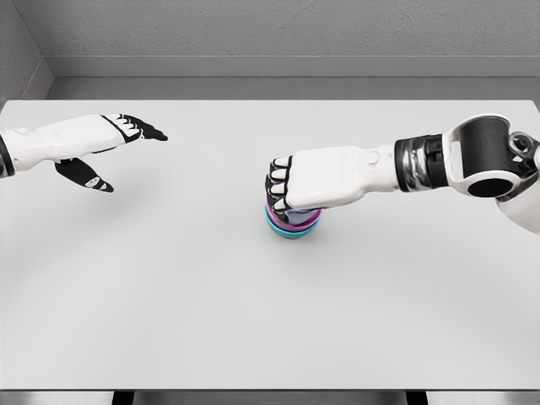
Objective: Stacking bowl and cup with both arms
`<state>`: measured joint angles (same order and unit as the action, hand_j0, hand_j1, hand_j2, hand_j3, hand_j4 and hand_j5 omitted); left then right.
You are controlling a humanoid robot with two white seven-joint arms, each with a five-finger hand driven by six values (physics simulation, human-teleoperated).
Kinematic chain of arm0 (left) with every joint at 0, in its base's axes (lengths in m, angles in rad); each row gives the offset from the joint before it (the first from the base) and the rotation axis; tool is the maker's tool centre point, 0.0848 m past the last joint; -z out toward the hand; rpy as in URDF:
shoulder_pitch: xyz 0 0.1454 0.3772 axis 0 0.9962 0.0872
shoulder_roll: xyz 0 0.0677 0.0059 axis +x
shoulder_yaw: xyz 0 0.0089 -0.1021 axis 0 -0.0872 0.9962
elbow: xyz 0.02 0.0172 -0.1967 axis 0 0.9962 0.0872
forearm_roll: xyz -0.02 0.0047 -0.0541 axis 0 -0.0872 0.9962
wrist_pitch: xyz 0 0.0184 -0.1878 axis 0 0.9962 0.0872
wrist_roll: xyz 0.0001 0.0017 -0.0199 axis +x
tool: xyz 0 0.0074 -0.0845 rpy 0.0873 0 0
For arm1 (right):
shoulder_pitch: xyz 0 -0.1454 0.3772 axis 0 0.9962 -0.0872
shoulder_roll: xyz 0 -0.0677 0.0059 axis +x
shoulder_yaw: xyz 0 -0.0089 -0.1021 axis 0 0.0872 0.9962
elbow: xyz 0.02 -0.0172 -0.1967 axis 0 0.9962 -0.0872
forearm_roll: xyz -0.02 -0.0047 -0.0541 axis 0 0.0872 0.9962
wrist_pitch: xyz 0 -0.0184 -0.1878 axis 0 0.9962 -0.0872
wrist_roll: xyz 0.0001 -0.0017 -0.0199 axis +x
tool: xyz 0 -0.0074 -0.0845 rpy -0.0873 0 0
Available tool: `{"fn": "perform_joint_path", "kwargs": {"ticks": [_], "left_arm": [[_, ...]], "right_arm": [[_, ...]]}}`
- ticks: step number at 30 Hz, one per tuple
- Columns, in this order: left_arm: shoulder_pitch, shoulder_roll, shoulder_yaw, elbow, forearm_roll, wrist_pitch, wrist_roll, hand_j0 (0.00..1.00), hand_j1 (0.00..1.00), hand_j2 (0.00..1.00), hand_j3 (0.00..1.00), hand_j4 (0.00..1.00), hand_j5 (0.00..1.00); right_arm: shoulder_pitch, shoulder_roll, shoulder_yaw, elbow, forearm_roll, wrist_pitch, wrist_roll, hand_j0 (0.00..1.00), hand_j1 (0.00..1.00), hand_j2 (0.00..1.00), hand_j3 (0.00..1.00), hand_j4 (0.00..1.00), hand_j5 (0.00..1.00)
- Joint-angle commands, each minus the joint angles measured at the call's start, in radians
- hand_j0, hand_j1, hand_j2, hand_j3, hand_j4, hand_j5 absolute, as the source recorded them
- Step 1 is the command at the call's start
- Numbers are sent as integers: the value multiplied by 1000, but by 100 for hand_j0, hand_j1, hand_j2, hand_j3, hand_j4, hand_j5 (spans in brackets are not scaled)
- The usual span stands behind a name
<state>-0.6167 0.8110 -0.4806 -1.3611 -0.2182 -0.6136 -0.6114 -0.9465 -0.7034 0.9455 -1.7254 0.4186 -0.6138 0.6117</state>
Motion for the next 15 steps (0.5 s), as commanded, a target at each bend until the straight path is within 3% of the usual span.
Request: {"fn": "perform_joint_path", "kwargs": {"ticks": [1,15], "left_arm": [[0,1,0,0,6,3,0,100,100,100,100,100,100],[0,2,0,0,6,3,0,100,100,100,100,100,100]], "right_arm": [[2,4,-1,6,-3,3,-1,49,49,49,49,49,49],[9,10,6,24,5,3,-1,49,49,49,49,49,49]]}}
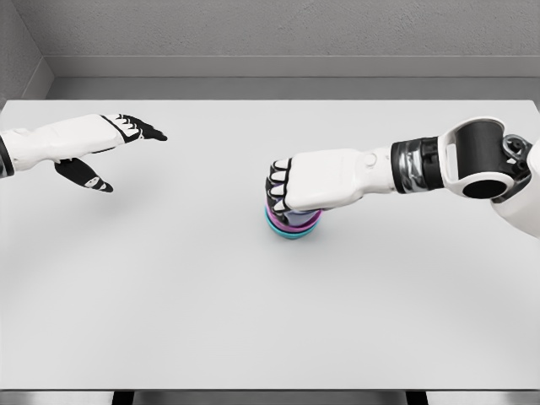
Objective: Stacking bowl and cup with both arms
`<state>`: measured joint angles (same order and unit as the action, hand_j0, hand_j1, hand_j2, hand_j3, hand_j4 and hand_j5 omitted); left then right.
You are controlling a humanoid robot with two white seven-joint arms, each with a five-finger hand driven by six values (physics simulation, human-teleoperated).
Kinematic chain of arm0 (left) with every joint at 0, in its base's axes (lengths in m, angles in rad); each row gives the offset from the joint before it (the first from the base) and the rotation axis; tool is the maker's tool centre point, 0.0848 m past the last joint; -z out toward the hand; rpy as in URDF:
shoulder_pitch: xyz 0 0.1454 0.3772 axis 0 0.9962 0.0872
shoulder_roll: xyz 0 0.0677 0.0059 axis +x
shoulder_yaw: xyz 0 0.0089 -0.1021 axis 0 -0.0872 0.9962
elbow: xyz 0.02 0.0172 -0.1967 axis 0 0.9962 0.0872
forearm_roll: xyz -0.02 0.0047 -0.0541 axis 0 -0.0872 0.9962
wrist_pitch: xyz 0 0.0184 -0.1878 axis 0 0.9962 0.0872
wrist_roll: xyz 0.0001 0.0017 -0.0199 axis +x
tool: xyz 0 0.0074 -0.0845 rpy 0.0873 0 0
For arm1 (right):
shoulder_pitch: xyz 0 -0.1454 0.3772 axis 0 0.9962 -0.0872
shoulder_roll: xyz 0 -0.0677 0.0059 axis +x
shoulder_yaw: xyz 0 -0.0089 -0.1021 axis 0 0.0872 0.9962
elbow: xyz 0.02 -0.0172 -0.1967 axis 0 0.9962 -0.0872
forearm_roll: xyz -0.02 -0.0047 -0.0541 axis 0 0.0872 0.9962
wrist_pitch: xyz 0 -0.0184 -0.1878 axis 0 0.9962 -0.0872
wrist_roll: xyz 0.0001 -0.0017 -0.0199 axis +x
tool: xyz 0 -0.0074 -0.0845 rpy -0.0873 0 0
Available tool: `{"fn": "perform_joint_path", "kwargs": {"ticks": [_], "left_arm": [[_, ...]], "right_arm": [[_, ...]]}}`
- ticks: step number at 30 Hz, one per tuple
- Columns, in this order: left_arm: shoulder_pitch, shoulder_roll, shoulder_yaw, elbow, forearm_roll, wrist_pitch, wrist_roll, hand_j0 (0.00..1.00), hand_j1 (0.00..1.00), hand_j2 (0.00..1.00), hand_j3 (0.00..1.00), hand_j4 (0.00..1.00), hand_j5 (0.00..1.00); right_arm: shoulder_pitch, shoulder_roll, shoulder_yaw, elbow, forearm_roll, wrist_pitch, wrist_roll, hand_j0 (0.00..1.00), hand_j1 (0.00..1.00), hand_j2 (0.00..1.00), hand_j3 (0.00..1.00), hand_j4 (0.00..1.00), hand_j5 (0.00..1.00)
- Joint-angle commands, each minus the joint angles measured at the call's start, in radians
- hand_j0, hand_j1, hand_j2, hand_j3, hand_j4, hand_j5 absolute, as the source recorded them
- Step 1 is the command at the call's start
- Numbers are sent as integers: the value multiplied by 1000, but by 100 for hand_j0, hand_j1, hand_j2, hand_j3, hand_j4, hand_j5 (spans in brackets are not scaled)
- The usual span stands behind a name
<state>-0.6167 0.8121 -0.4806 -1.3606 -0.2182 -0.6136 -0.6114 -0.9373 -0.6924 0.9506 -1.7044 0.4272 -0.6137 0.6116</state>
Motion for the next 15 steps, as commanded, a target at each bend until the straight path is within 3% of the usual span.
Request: {"fn": "perform_joint_path", "kwargs": {"ticks": [1,2,4,5,11,15], "left_arm": [[0,1,0,0,7,3,0,100,100,100,100,100,100],[0,1,0,0,7,3,0,100,100,100,100,100,100],[0,1,0,0,7,3,0,100,100,100,100,100,100],[0,1,0,0,7,3,0,100,100,100,100,100,100],[6,-1,0,0,7,3,0,100,100,100,100,100,100],[6,1,0,0,7,3,0,100,100,100,100,100,100]], "right_arm": [[0,-1,0,3,-4,3,-1,50,50,50,50,50,50],[-2,-1,0,3,-4,3,-1,59,59,59,59,59,59],[-2,-2,-1,3,2,3,-1,94,94,94,94,94,94],[-2,-2,-3,3,2,3,-1,100,100,100,100,100,100],[-5,-6,-10,5,1,3,-1,100,100,100,100,100,100],[2,-45,-124,15,-5,3,-1,100,100,100,100,100,100]]}}
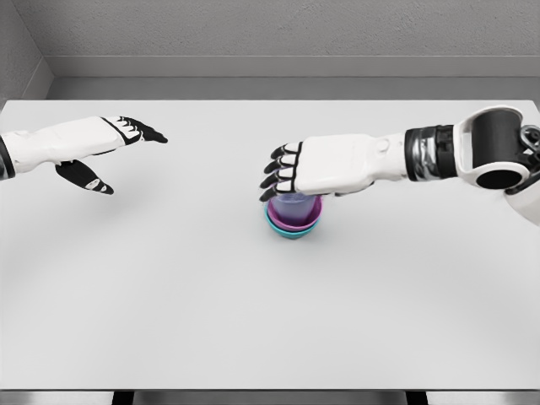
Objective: Stacking bowl and cup with both arms
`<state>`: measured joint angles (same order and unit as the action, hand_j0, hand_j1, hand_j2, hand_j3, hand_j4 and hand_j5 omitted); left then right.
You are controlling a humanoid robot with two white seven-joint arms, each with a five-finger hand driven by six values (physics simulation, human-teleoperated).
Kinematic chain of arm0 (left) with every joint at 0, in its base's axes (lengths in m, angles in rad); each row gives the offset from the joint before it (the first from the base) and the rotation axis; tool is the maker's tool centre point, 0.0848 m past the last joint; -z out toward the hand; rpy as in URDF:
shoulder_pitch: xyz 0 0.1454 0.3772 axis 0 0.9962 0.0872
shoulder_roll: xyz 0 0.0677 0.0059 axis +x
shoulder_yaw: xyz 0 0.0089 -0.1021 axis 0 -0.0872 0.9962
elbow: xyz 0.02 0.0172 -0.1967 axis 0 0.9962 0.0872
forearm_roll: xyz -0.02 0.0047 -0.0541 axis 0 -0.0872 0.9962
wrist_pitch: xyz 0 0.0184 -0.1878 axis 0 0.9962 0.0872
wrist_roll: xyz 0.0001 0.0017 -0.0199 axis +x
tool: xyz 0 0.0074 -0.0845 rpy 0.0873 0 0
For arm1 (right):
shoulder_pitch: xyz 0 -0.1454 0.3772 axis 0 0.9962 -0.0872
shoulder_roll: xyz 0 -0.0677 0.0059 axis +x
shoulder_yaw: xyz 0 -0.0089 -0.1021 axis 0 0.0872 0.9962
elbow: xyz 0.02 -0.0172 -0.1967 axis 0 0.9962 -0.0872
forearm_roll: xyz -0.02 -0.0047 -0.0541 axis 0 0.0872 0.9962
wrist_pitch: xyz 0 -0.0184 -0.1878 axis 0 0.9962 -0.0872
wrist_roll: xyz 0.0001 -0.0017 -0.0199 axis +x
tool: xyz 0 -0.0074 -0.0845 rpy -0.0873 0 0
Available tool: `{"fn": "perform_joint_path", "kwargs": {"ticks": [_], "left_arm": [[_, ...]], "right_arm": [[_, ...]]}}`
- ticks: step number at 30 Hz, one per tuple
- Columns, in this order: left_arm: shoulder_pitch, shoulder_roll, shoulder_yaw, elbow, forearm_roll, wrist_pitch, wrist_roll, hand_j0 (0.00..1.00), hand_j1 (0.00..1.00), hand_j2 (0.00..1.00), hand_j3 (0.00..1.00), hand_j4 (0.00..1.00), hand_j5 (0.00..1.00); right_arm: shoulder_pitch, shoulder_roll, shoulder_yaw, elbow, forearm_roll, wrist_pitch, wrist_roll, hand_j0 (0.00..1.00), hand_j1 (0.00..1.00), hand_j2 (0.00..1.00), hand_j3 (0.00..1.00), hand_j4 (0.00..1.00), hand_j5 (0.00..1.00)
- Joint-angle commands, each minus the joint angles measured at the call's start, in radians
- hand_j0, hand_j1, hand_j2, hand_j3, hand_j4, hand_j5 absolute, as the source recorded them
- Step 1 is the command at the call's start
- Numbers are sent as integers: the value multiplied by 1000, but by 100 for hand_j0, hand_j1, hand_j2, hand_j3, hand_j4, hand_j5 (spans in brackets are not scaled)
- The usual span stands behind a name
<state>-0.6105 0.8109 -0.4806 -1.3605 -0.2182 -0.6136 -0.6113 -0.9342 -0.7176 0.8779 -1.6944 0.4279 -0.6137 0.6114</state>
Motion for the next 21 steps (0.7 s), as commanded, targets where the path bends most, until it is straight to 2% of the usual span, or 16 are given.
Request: {"fn": "perform_joint_path", "kwargs": {"ticks": [1,3,4,5,8,10,14,21], "left_arm": [[0,1,0,0,7,3,0,100,100,100,100,100,100],[0,2,0,0,7,3,0,100,100,100,100,100,100],[0,2,0,0,7,3,0,100,100,100,100,100,100],[0,2,0,0,7,3,0,100,100,100,100,100,100],[2,1,0,8,5,3,0,100,100,100,100,100,100],[20,-2,-3,24,8,3,0,100,100,100,100,100,100],[20,-13,-3,47,10,3,0,100,100,100,100,100,100],[20,-13,-3,46,10,3,0,100,100,100,100,100,100]], "right_arm": [[2,-31,-82,5,-8,3,0,100,100,100,100,100,100],[28,-46,-143,19,-9,3,0,100,100,100,100,100,100],[37,-63,-192,50,-11,3,0,100,100,100,100,100,100],[63,-72,-229,97,-11,3,0,100,100,100,100,100,100],[71,-74,-249,243,-11,3,0,100,100,100,100,100,100],[78,-74,-255,312,-9,3,0,100,100,100,100,100,100],[98,-74,-254,361,-1,3,0,100,100,100,100,100,100],[97,-72,-257,387,-6,3,0,100,100,100,100,100,100]]}}
